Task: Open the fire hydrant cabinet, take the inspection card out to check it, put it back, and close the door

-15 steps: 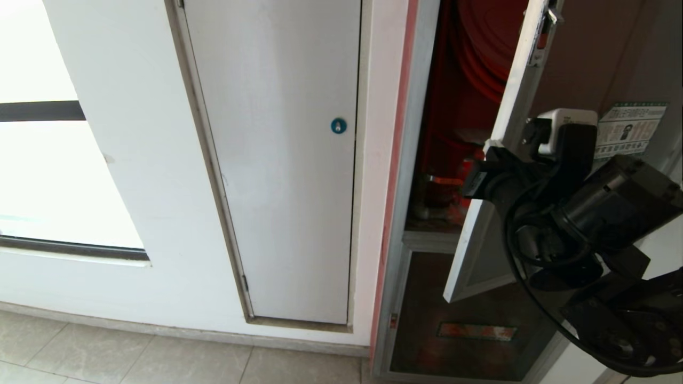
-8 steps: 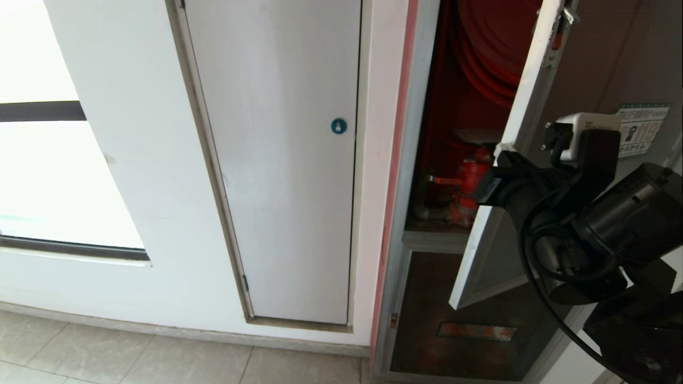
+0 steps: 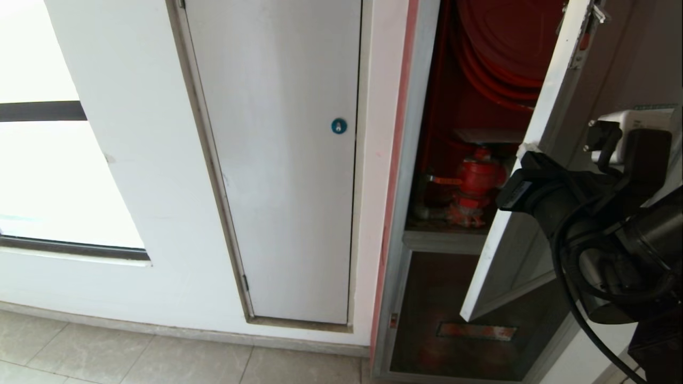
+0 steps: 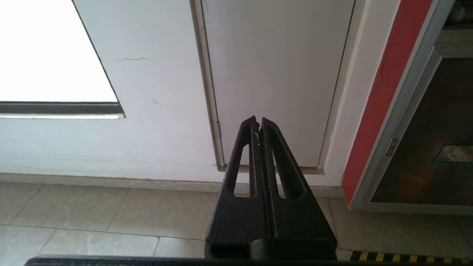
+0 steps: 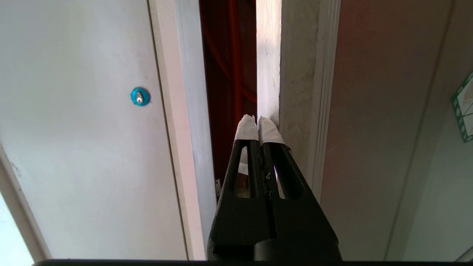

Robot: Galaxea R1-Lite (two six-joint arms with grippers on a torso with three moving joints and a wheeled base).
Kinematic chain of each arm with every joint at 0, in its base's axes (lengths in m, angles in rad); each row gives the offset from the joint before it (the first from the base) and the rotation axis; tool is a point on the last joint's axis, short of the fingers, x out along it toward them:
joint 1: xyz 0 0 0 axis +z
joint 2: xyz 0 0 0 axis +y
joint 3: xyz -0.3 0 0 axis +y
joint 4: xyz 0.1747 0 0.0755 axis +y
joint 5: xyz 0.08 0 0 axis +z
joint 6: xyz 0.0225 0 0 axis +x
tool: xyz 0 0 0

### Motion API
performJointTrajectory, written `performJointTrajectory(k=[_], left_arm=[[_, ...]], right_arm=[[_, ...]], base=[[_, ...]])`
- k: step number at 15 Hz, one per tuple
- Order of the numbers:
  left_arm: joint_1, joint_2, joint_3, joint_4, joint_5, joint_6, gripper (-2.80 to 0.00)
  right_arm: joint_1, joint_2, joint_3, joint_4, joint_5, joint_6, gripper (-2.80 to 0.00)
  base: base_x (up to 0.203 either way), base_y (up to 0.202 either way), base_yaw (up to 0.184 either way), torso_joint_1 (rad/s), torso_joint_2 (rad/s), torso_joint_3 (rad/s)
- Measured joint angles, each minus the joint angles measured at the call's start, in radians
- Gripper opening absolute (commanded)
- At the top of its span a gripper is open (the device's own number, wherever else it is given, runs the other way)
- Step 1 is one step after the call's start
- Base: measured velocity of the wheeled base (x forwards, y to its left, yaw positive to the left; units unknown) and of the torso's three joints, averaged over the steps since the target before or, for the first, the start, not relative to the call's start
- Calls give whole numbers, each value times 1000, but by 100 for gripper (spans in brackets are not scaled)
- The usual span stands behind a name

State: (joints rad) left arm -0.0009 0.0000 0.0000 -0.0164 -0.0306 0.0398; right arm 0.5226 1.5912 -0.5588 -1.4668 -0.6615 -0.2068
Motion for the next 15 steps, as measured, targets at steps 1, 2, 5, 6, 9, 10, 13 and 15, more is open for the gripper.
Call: performJointTrajectory(k=[1, 2, 5, 6, 9, 10, 13, 15], left_arm=[[0, 0, 0, 0, 0, 0, -280], [0, 0, 0, 0, 0, 0, -280], [0, 0, 0, 0, 0, 0, -280], [0, 0, 0, 0, 0, 0, -280], [0, 0, 0, 0, 0, 0, -280], [0, 0, 0, 0, 0, 0, -280], [0, 0, 0, 0, 0, 0, -280], [0, 0, 0, 0, 0, 0, -280]], right_arm=[[2, -17, 12, 1, -2, -1, -280], [5, -33, 21, 1, -4, 0, -280], [13, -78, 54, 0, -8, -5, -280], [16, -90, 67, -1, -13, -10, -280], [30, -127, 96, -2, -29, -14, -280], [32, -141, 104, -1, -33, -18, -280], [37, -182, 127, 0, -41, -35, -280], [38, -201, 144, -1, -61, -37, -280]], base=[[0, 0, 0, 0, 0, 0], [0, 0, 0, 0, 0, 0], [0, 0, 0, 0, 0, 0], [0, 0, 0, 0, 0, 0], [0, 0, 0, 0, 0, 0], [0, 0, 0, 0, 0, 0], [0, 0, 0, 0, 0, 0], [0, 0, 0, 0, 0, 0]])
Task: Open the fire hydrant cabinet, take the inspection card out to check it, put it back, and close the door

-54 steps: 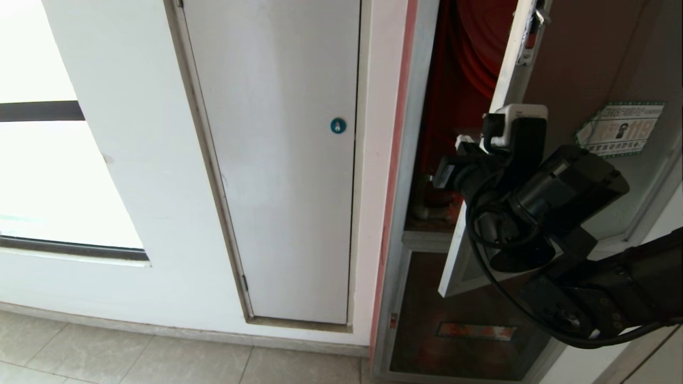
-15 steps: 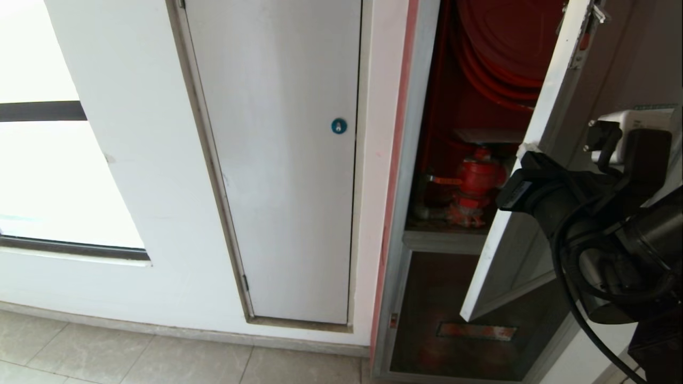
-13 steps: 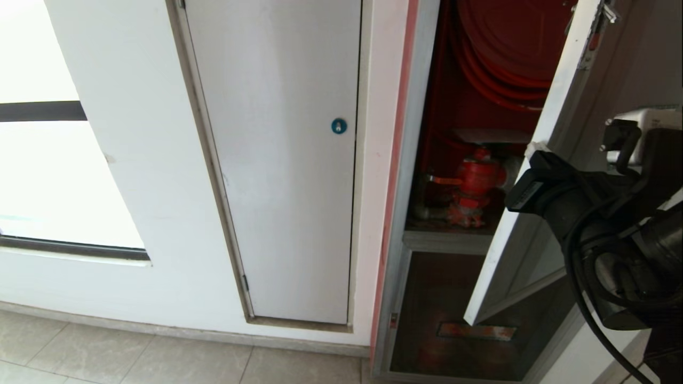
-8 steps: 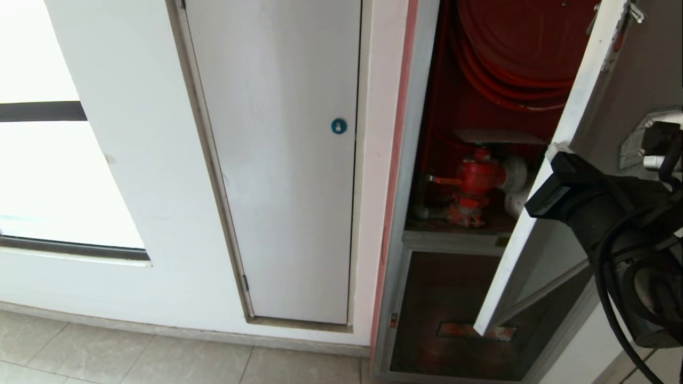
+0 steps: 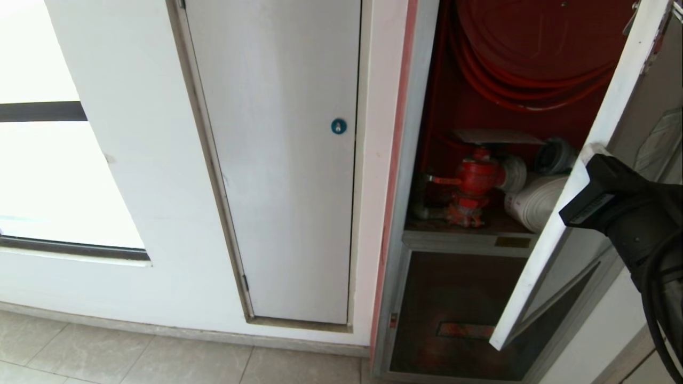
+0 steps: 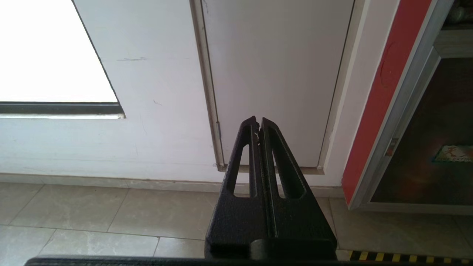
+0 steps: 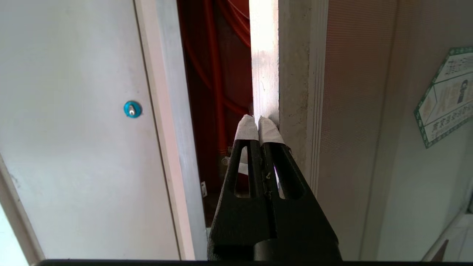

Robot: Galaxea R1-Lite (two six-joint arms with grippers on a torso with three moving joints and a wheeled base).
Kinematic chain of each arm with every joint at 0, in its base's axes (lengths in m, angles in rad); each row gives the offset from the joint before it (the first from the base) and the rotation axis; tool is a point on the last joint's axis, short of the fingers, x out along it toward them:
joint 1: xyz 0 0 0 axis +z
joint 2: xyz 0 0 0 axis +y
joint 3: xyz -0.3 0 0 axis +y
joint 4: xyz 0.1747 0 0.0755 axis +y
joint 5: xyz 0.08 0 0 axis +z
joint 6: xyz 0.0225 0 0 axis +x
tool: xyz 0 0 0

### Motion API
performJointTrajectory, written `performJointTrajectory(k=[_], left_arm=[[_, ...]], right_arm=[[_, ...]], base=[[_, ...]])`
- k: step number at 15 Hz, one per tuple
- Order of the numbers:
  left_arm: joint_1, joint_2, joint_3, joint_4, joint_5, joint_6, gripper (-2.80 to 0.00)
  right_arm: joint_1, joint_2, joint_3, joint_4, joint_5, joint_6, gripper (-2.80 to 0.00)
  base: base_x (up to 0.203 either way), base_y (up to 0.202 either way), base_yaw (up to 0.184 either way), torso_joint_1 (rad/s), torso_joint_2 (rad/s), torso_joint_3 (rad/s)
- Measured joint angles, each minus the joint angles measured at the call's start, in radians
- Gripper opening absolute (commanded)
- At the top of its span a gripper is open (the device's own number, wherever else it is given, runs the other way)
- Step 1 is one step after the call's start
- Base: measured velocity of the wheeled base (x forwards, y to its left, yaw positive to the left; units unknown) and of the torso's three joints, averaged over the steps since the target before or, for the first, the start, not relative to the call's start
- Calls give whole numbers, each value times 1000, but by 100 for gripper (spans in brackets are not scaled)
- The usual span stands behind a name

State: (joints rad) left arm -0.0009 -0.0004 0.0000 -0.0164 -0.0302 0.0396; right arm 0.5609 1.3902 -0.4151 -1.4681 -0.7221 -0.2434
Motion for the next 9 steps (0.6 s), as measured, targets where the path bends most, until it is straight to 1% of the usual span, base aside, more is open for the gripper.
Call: performJointTrajectory(k=[3, 7, 9], left_arm=[[0, 0, 0, 0, 0, 0, -280], [1, 0, 0, 0, 0, 0, -280], [1, 0, 0, 0, 0, 0, -280]], right_arm=[[0, -21, 15, 2, -15, -1, -280], [2, -51, 25, 6, -33, -43, -280], [2, -70, 34, 6, -34, -48, -280]], base=[[0, 0, 0, 0, 0, 0], [0, 0, 0, 0, 0, 0], [0, 0, 0, 0, 0, 0]])
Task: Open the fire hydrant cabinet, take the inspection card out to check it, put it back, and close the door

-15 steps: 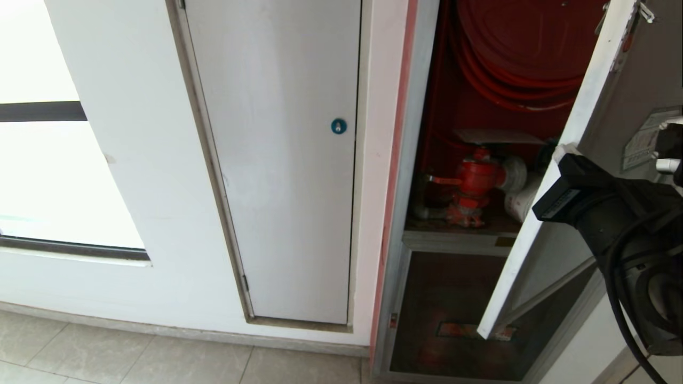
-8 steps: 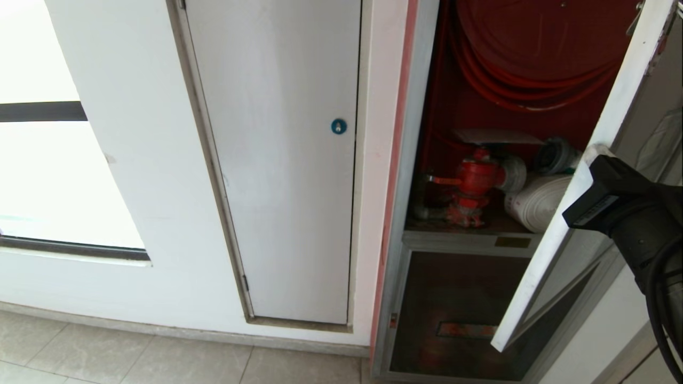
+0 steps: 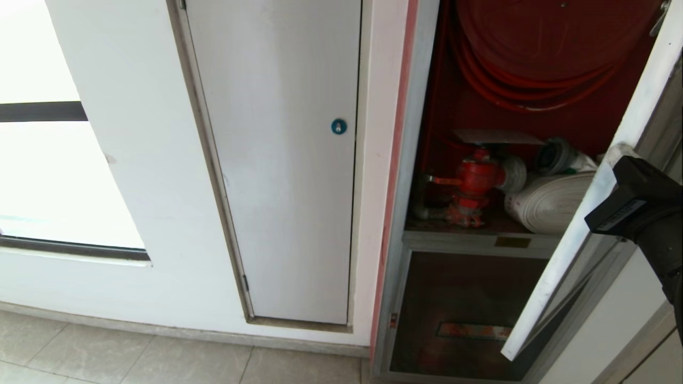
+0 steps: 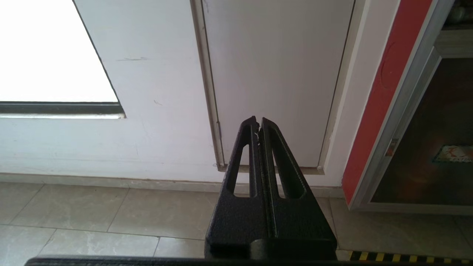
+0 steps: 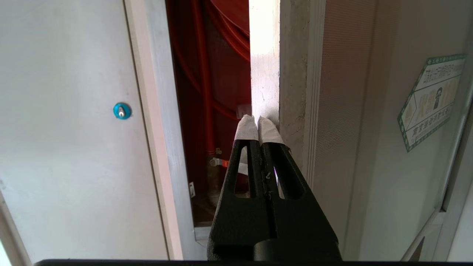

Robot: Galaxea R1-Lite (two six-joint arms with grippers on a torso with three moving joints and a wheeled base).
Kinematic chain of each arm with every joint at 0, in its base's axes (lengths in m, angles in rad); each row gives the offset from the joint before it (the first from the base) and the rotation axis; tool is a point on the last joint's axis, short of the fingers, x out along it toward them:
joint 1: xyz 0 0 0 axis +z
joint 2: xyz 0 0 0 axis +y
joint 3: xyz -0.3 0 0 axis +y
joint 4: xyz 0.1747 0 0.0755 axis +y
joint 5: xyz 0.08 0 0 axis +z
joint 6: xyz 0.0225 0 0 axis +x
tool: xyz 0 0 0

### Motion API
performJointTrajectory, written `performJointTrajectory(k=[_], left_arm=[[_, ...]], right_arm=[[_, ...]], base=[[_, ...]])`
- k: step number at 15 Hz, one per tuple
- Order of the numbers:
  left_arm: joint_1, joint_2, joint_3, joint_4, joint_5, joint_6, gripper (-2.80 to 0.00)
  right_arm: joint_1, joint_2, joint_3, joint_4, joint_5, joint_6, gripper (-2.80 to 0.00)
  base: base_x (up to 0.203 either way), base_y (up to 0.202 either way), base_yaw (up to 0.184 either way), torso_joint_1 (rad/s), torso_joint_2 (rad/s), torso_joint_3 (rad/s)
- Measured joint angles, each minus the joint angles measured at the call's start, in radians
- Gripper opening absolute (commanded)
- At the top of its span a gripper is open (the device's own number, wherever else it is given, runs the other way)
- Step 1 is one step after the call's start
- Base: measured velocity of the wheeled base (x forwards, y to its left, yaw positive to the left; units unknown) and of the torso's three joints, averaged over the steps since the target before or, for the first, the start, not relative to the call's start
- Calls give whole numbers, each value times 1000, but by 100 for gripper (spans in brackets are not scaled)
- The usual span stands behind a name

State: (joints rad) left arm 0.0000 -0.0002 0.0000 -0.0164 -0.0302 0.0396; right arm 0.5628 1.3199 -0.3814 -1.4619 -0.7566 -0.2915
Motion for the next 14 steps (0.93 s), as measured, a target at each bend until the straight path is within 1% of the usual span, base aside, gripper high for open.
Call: performJointTrajectory(k=[5, 10, 11, 14], left_arm=[[-1, 0, 0, 0, 0, 0, -280], [-1, 0, 0, 0, -1, 0, -280], [-1, 0, 0, 0, 0, 0, -280], [-1, 0, 0, 0, 0, 0, -280]], right_arm=[[0, -58, 51, -2, -1, -3, -280], [0, -143, 72, 16, -3, -36, -280], [0, -169, 73, 46, -3, -36, -280], [-1, -269, 63, 193, -1, -33, -280]], base=[[0, 0, 0, 0, 0, 0], [0, 0, 0, 0, 0, 0], [0, 0, 0, 0, 0, 0], [0, 0, 0, 0, 0, 0]])
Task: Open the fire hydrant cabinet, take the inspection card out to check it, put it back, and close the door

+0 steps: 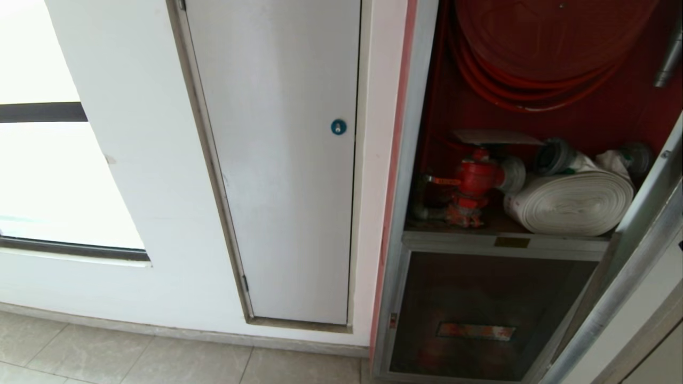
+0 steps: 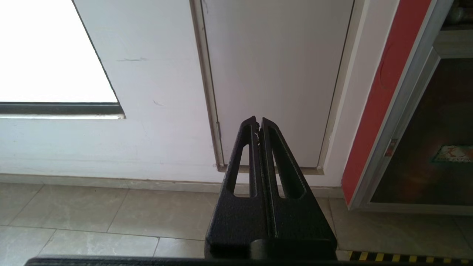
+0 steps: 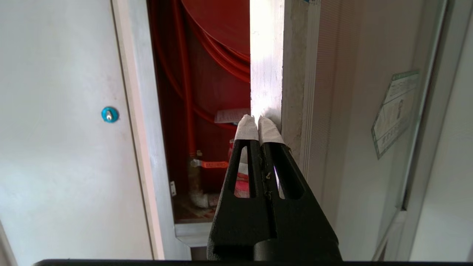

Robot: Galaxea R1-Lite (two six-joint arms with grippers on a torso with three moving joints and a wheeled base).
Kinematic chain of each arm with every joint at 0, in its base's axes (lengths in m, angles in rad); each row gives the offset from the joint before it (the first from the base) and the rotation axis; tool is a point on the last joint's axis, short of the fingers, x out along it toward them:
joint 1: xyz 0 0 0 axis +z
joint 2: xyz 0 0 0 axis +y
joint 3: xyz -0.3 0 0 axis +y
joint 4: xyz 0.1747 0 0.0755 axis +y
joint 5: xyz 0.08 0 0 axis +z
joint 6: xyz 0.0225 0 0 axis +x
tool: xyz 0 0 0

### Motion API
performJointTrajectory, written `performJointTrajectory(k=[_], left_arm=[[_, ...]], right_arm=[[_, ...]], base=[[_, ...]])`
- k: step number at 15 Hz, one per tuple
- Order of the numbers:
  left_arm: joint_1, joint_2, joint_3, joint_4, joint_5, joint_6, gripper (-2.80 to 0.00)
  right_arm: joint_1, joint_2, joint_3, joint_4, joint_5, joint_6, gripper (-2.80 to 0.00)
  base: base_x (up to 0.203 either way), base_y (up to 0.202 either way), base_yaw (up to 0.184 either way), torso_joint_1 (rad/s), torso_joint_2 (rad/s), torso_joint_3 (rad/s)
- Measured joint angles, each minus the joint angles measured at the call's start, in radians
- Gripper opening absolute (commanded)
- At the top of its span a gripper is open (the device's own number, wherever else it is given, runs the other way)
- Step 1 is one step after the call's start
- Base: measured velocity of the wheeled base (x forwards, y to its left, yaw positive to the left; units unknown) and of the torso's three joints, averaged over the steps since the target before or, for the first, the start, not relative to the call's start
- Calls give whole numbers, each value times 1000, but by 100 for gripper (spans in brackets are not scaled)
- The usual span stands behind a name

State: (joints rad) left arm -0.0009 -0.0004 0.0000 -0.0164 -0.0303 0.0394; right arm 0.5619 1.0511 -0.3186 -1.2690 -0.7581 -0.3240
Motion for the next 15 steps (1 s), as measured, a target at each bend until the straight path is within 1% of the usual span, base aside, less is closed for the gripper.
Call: performJointTrajectory(k=[3, 8, 12, 15], left_arm=[[0, 0, 0, 0, 0, 0, -280], [0, 0, 0, 0, 0, 0, -280], [0, 0, 0, 0, 0, 0, -280], [0, 0, 0, 0, 0, 0, -280]], right_arm=[[0, -81, -21, 99, 0, 1, -280], [0, -176, -40, 207, -4, 1, -280], [-4, -255, -86, 356, -11, 1, -280], [-27, -301, -110, 444, -10, 1, -280]], base=[[0, 0, 0, 0, 0, 0], [0, 0, 0, 0, 0, 0], [0, 0, 0, 0, 0, 0], [0, 0, 0, 0, 0, 0]])
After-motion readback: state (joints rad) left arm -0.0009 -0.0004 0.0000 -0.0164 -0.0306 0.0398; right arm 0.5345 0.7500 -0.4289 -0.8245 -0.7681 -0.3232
